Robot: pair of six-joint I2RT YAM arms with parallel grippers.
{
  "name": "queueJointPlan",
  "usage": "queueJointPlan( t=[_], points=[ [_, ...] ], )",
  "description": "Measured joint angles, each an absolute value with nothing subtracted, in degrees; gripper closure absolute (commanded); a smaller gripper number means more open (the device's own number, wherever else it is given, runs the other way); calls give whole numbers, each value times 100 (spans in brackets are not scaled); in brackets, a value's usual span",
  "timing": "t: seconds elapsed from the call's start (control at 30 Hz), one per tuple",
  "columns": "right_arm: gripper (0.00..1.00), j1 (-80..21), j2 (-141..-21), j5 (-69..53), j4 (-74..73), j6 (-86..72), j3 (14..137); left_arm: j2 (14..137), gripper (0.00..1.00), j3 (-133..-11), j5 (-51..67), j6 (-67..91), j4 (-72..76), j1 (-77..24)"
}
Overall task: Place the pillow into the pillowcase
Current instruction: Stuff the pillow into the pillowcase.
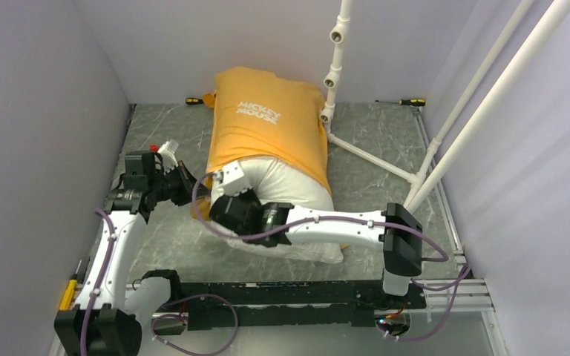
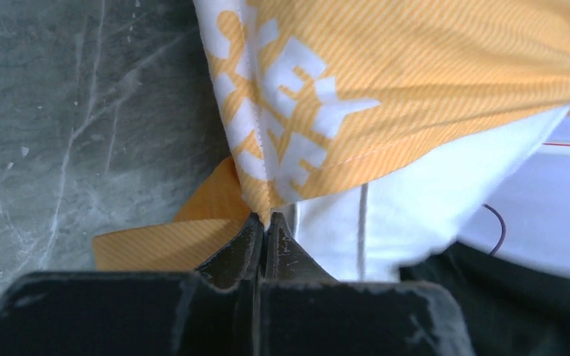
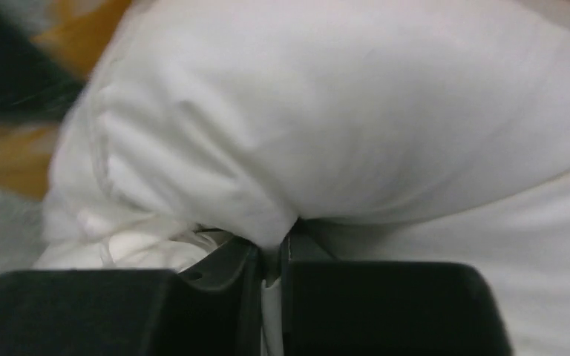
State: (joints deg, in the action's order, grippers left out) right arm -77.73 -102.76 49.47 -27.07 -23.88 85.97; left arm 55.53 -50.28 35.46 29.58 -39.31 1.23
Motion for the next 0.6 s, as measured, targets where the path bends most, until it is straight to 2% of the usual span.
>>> queueJointPlan(
  t=[0.3,0.6],
  points=[
    [100,-6477,-9666,3892,-2283,-2314,8176,4681,100,-5227,3553,3288,-4145,86],
    [100,-6307,-10200,3328,-2307,-2069,9411,4287,100,-5701,3548,3872,-4139,165]
  ],
)
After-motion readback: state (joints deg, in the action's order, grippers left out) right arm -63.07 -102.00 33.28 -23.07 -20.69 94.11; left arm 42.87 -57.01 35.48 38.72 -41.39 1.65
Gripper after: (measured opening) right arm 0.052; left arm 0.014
